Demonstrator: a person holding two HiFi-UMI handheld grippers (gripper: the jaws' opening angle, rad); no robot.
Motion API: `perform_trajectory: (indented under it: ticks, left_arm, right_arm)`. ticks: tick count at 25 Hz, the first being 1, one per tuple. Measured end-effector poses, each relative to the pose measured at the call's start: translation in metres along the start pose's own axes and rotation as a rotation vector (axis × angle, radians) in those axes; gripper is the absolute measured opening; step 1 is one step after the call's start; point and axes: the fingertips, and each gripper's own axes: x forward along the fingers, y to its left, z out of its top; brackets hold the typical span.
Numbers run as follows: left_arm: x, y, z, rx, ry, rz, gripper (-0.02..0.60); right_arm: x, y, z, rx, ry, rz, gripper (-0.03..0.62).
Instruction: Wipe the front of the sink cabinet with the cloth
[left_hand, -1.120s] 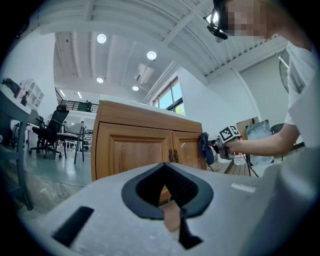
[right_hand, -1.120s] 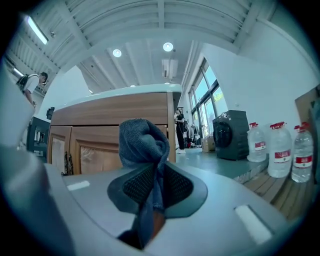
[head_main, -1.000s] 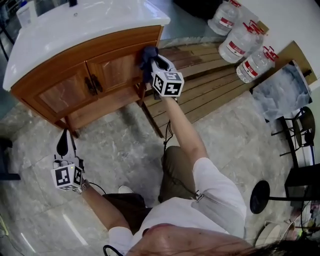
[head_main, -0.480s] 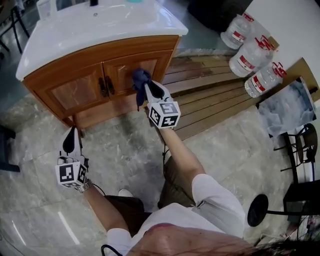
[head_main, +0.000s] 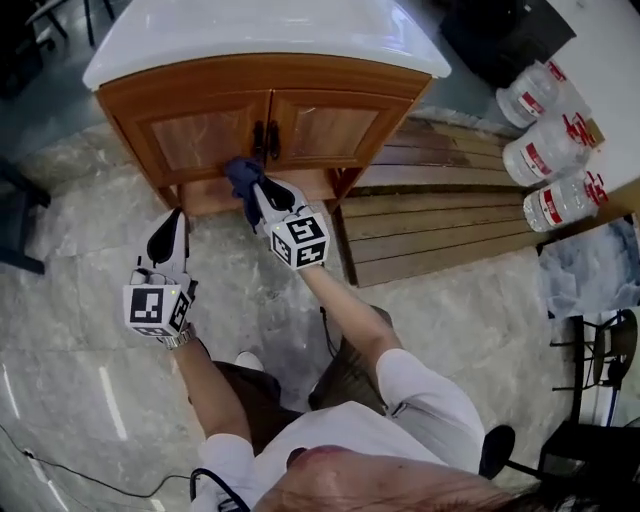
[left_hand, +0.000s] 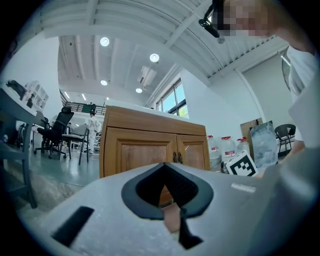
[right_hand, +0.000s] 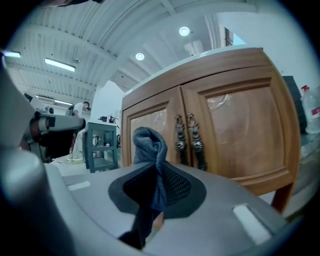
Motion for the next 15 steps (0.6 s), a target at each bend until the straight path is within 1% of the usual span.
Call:
perform_trajectory:
  ticks: [4, 6, 10, 11, 13, 14, 15]
  left_arm:
    - [-0.019, 0.011, 0.005, 0.008, 0.003, 0.042, -0.002]
    - [-0.025, 0.015, 0.009, 0.009, -0.003, 0.057, -0.002]
    - [-0.031, 0.029, 0.013, 0.011, -0.022, 0.057, -0.002]
    - [-0.037, 0.034, 0.013, 0.012, -0.021, 0.064, -0.002]
    - [-0.054, 0.041, 0.014, 0.014, -0.013, 0.100, -0.002]
    - [-0.060, 0.039, 0.016, 0.014, -0.014, 0.114, -0.002]
    - [-0.061, 0.035, 0.018, 0.013, -0.019, 0.120, -0.002]
  right_arm:
    - [0.040, 0.057, -0.017, 0.016, 0.029, 0.116, 0.055]
    - [0.058, 0.079, -0.018, 0.017, 0.031, 0.156, 0.055]
    - [0.114, 0.105, -0.013, 0.011, 0.017, 0.180, 0.054]
    - [0.130, 0.118, -0.013, 0.016, 0.014, 0.192, 0.054]
    - [0.152, 0.152, -0.013, 0.037, 0.024, 0.246, 0.054]
    - [0.158, 0.163, -0.012, 0.035, 0.033, 0.264, 0.054]
    - [0.161, 0.165, -0.012, 0.021, 0.043, 0.266, 0.054]
